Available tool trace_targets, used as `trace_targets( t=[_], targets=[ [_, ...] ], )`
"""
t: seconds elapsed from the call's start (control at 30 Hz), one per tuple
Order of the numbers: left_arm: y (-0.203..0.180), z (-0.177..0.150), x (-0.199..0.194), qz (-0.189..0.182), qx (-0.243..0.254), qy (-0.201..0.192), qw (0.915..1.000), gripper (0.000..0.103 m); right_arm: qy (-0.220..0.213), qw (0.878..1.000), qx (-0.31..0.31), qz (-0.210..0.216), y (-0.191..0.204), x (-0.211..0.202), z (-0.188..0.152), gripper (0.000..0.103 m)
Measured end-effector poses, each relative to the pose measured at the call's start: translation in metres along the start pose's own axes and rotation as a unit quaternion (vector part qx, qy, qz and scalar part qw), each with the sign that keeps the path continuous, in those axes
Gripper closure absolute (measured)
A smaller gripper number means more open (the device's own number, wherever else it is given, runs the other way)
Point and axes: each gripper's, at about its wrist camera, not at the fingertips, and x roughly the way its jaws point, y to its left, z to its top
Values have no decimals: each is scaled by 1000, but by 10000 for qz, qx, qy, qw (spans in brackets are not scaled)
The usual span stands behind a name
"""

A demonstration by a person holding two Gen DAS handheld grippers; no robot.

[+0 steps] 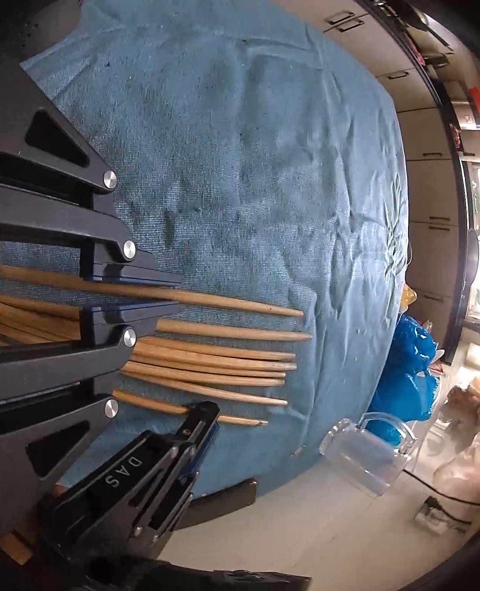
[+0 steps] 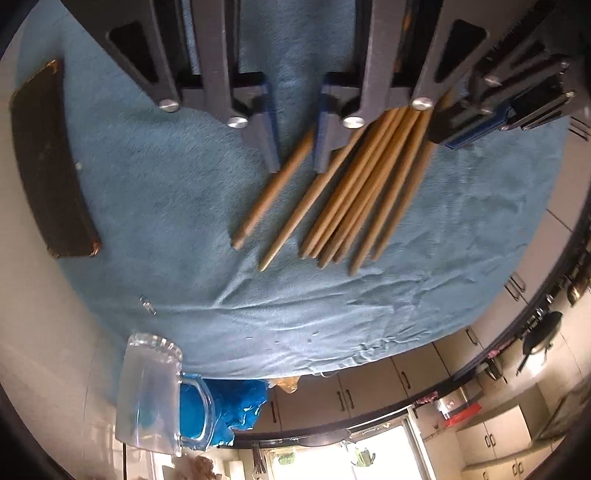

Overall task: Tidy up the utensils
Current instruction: 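Return the left tool to the pile and grasp another chopstick, then lift the chopstick with the left tool and drop it into the dark cup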

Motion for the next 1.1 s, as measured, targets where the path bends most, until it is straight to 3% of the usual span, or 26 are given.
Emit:
trace_targets(
  t=[0.17, 0.37, 0.57, 0.67, 0.83, 0.93, 1.1],
  targets=[
    [12, -5, -3, -193, -282, 38, 9994, 96, 116, 9996, -201, -146, -1, -5, -4, 89],
    [30, -39, -25, -544, -711, 338, 9954, 97, 405, 9991, -28, 81, -33, -28, -30, 93],
    [32, -100, -62, -595, -532, 620, 9949, 97, 742, 9967, -68, 312, -61, -70, -83, 93],
    [30, -115, -74, -554, -355, 758, 9950, 96, 812, 9961, -164, 289, -67, -85, -104, 93],
    [31, -109, -74, -262, -246, 785, 9963, 96, 920, 9954, -160, 223, -67, -89, -109, 92],
    [29, -99, -66, -159, -176, 816, 9964, 96, 1013, 9945, -215, 150, -62, -84, -100, 86],
    [24, -82, -57, 143, 9, 841, 9964, 96, 1198, 9921, -344, -106, -54, -68, -81, 86]
  ],
)
